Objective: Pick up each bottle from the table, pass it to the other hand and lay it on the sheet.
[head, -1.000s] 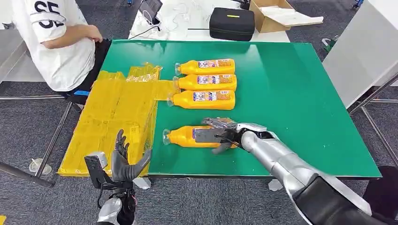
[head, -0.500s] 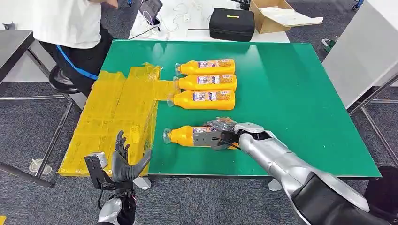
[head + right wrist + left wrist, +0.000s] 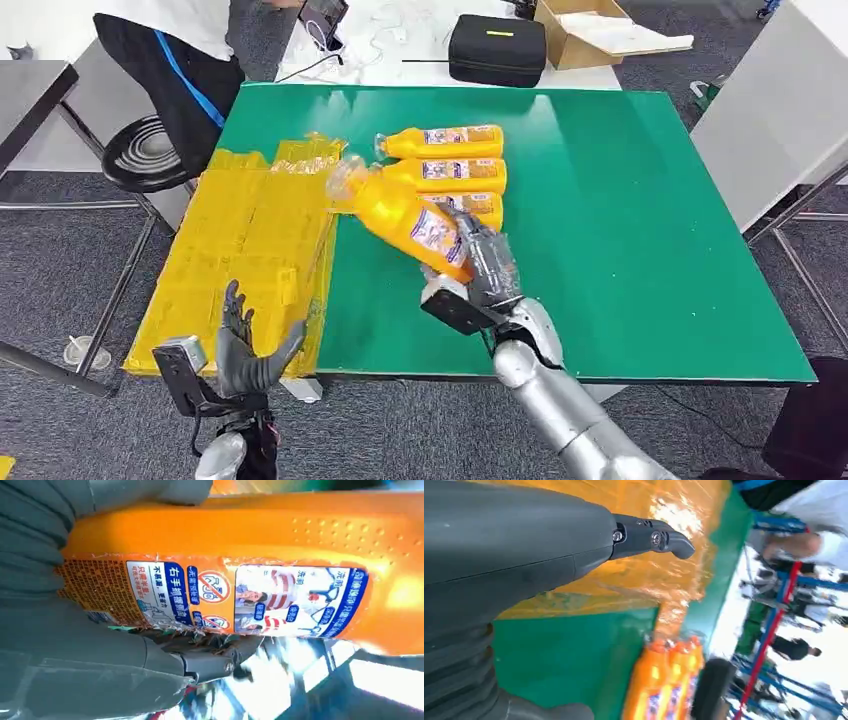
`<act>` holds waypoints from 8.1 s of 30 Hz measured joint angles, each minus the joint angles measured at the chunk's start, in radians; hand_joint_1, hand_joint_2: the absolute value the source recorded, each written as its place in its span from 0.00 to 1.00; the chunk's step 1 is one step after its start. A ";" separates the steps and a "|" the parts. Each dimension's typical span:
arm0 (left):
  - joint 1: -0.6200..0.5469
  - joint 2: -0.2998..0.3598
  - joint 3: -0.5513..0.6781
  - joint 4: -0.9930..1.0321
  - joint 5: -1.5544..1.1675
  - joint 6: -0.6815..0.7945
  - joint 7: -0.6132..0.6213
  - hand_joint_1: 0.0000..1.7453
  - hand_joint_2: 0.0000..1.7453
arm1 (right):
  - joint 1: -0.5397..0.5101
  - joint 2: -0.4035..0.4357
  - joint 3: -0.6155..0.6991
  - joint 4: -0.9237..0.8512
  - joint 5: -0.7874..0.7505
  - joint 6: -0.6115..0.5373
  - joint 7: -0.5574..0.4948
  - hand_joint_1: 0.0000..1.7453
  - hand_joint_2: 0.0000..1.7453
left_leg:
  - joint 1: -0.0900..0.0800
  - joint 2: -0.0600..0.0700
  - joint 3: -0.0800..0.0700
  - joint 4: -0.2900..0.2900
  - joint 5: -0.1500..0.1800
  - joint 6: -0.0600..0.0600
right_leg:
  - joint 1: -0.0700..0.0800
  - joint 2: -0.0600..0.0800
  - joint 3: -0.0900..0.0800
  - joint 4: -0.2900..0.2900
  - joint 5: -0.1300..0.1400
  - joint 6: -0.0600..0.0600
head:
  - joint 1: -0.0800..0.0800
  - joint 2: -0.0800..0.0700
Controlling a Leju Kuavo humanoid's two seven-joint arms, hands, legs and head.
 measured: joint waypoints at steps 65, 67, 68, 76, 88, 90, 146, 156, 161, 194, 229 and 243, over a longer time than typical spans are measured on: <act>-0.120 0.050 -0.131 0.060 0.247 -0.442 0.140 1.00 1.00 | 0.033 0.274 0.076 0.423 0.103 0.089 -0.170 1.00 1.00 | -0.001 0.004 0.001 0.000 0.000 0.000 | -0.001 0.002 -0.001 0.000 0.001 0.000 | 0.000 0.000; -0.121 0.050 -0.132 0.060 0.224 -0.433 0.128 1.00 1.00 | 0.033 0.276 0.075 0.423 0.099 0.089 -0.170 0.68 1.00 | -0.001 0.004 0.001 0.000 0.001 0.000 | -0.001 0.002 -0.001 0.000 0.001 0.000 | 0.000 0.000; -0.121 0.050 -0.132 0.060 0.218 -0.429 0.124 1.00 1.00 | 0.033 0.277 0.075 0.422 0.097 0.090 -0.169 0.31 1.00 | -0.001 0.004 0.001 0.000 0.001 0.000 | -0.001 0.002 -0.001 0.000 0.001 0.000 | 0.000 0.000; -0.124 0.050 -0.132 0.043 0.199 -0.419 0.112 1.00 1.00 | 0.035 0.285 0.070 0.411 0.075 0.094 -0.155 0.00 0.00 | -0.001 0.004 0.001 0.000 0.001 0.000 | -0.001 0.002 -0.001 0.000 0.001 0.000 | 0.000 0.000; -0.142 0.051 -0.103 -0.007 0.169 -0.280 0.079 1.00 1.00 | 0.080 0.267 0.013 0.196 -0.092 0.175 -0.153 0.00 0.00 | -0.001 0.004 0.001 0.000 0.001 0.000 | -0.001 0.002 -0.001 0.000 0.001 0.000 | 0.000 0.000; -0.169 0.056 -0.075 -0.008 0.139 -0.213 0.058 1.00 1.00 | 0.096 0.258 -0.001 0.127 -0.129 0.204 -0.154 0.00 0.00 | -0.001 0.004 0.001 0.000 0.001 0.000 | -0.001 0.002 -0.001 0.000 0.001 0.000 | 0.000 0.000; -0.707 0.336 -0.270 0.811 -1.086 -0.036 0.086 0.79 1.00 | 0.141 0.270 0.081 -0.094 -0.344 0.332 -0.238 0.00 1.00 | 0.001 0.005 0.000 0.000 0.003 -0.002 | 0.002 0.002 -0.002 0.001 0.003 -0.003 | 0.001 0.000; -0.695 0.340 -0.267 0.819 -1.086 -0.062 0.110 0.79 1.00 | 0.140 0.276 0.081 -0.055 -0.346 0.345 -0.233 0.00 1.00 | 0.001 0.005 0.001 0.000 0.003 -0.002 | 0.002 0.002 -0.001 0.001 0.003 -0.003 | 0.000 0.000; -0.694 0.340 -0.266 0.820 -1.084 -0.071 0.110 0.00 1.00 | 0.140 0.279 0.081 -0.044 -0.346 0.346 -0.233 0.00 1.00 | 0.001 0.005 0.002 0.000 0.003 -0.002 | 0.002 0.002 0.000 0.001 0.003 -0.003 | 0.000 0.000; -0.722 0.388 -0.246 0.825 -0.885 -0.531 0.004 0.00 1.00 | 0.120 0.290 0.068 0.038 -0.357 0.386 -0.231 0.00 1.00 | 0.001 0.004 0.008 -0.001 0.003 -0.003 | 0.002 0.002 0.006 0.001 0.003 -0.004 | 0.000 0.000; -0.244 0.159 0.130 -0.019 -0.163 0.021 -0.037 0.00 1.00 | -0.011 0.022 -0.036 0.088 0.204 0.373 0.226 0.00 1.00 | 0.001 0.005 0.002 0.000 0.003 -0.003 | 0.002 0.002 0.000 0.000 0.004 -0.003 | 0.000 0.000; -0.245 0.147 0.130 0.016 -0.159 -0.014 -0.036 0.00 1.00 | -0.132 -0.009 -0.030 0.212 0.207 0.519 0.265 0.00 1.00 | 0.001 0.005 0.002 0.000 0.003 -0.003 | 0.002 0.002 0.000 0.000 0.004 -0.003 | 0.000 0.000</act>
